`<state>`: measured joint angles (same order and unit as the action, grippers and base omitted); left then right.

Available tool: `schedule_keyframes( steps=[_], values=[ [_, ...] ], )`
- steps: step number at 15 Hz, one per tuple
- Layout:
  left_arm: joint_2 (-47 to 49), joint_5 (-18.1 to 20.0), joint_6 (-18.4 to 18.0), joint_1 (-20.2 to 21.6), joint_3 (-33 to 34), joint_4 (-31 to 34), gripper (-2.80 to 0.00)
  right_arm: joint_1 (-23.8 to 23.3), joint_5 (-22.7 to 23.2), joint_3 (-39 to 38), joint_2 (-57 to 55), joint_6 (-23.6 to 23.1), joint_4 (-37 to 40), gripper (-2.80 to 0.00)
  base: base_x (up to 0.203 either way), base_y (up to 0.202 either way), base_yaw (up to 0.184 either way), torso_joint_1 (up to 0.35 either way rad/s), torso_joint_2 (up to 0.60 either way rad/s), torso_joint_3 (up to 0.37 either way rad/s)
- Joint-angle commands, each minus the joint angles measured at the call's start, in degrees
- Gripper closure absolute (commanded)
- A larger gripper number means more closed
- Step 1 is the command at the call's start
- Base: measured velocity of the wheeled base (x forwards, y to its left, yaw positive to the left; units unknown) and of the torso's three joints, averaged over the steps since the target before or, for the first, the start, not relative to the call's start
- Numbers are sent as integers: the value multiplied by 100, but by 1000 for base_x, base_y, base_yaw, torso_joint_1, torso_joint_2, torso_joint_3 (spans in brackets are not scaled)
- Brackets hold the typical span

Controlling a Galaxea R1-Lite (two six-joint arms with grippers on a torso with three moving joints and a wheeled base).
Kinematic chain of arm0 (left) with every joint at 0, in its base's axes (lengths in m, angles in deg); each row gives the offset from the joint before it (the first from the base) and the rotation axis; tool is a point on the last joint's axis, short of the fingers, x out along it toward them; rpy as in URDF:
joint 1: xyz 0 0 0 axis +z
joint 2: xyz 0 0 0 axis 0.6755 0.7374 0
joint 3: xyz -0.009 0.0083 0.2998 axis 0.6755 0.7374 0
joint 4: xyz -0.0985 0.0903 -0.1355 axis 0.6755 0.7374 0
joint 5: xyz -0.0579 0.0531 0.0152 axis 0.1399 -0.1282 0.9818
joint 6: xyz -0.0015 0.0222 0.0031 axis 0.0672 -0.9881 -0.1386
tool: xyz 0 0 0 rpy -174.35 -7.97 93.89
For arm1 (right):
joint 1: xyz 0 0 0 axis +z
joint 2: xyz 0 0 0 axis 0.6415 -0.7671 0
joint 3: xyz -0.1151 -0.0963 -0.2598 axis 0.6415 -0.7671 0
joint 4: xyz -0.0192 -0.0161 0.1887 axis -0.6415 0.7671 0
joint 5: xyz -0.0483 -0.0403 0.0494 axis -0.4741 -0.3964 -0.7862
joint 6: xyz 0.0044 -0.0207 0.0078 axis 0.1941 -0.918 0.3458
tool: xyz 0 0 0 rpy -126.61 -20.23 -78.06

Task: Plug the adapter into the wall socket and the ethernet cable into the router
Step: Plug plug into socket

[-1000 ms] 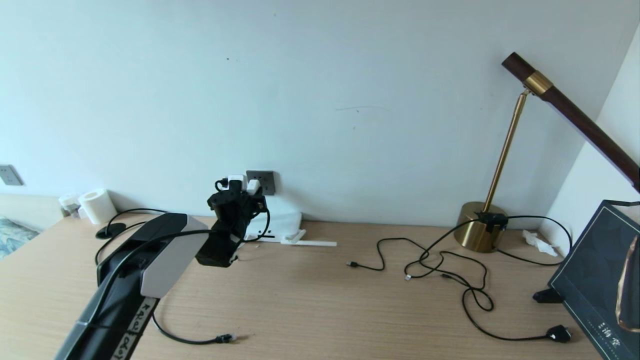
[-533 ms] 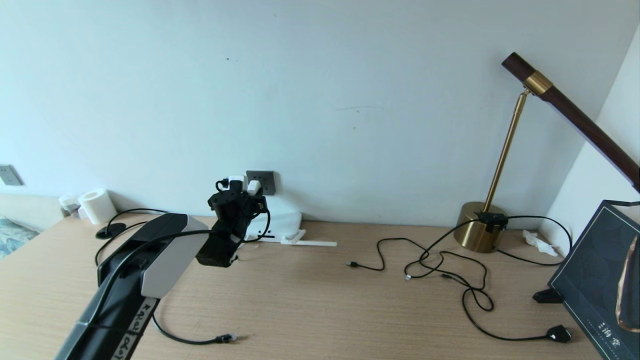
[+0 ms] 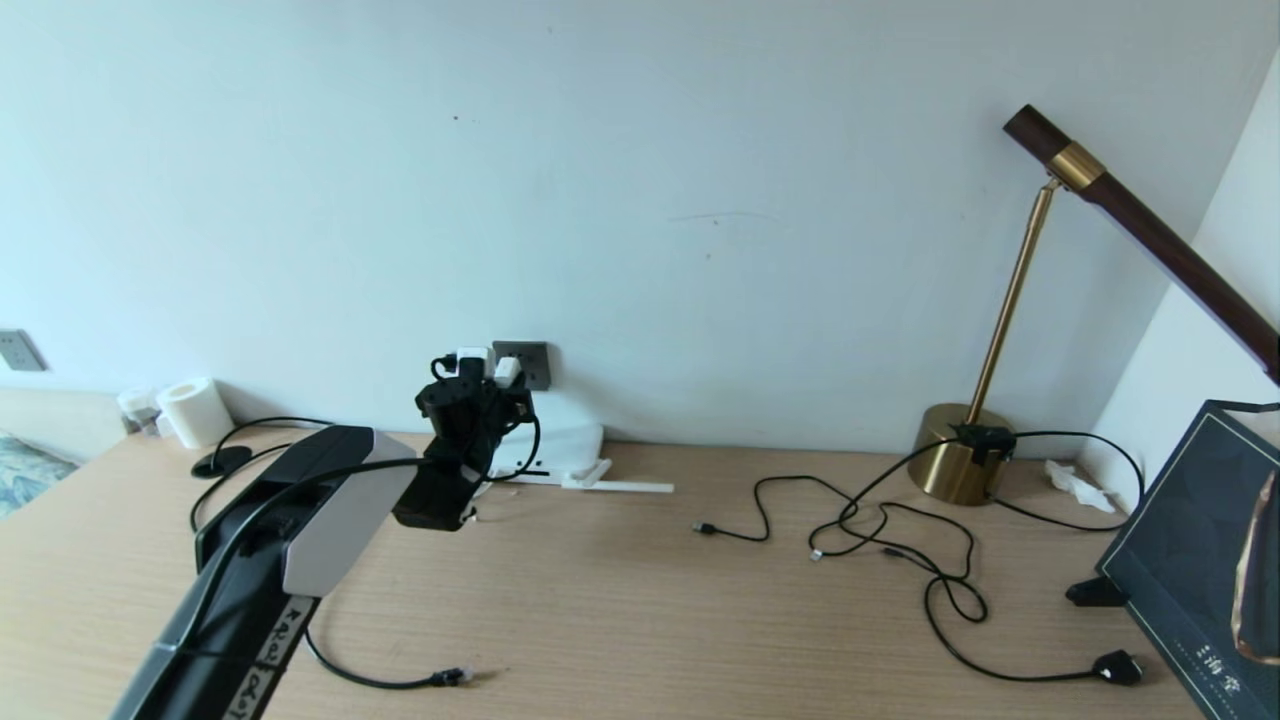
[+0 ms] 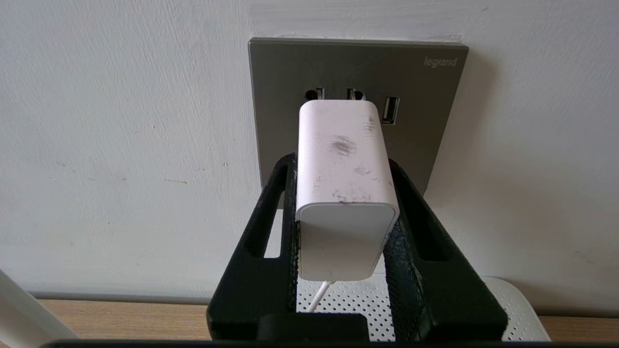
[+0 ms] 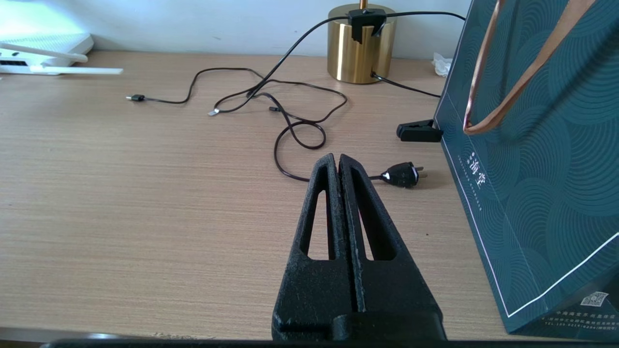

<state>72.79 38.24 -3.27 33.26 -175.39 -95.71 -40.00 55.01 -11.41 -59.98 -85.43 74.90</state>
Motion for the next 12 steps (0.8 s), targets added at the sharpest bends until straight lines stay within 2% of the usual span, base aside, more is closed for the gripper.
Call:
schedule_keyframes(
  steps=[1, 12],
  values=[
    [12, -7, 0, -1, -2, -37, 0, 1, 0, 1, 0, 2, 3, 0, 0, 0, 0, 0, 0, 0],
    [39, -7, 0, 0, -178, 121, 0, 1, 0, 1, 0, 2, 3, 0, 0, 0, 0, 0, 0, 0]
  ],
)
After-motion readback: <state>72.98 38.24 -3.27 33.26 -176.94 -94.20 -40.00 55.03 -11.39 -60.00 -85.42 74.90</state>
